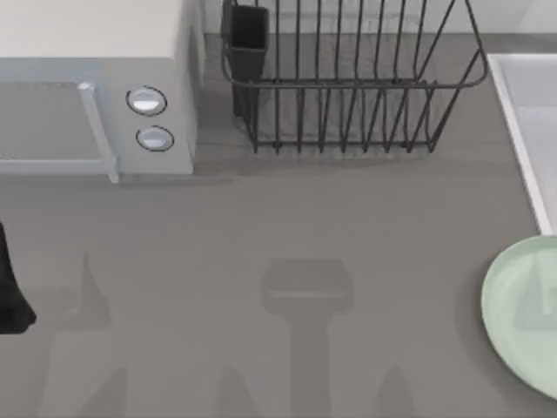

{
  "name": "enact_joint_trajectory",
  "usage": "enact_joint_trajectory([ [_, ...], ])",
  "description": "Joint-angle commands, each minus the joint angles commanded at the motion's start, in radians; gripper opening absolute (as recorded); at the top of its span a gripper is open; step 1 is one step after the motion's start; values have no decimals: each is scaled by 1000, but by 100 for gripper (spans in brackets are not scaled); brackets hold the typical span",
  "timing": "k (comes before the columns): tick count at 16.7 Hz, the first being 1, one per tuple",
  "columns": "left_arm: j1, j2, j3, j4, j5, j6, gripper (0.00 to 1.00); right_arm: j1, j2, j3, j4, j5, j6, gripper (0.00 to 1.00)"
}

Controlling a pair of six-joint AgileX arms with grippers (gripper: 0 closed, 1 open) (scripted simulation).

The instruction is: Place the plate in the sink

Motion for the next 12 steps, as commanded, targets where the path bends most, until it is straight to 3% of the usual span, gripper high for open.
enact_joint_trajectory([
  [12, 0, 0, 0, 0, 0, 0, 100, 19, 65, 58, -53, 0, 20, 100],
])
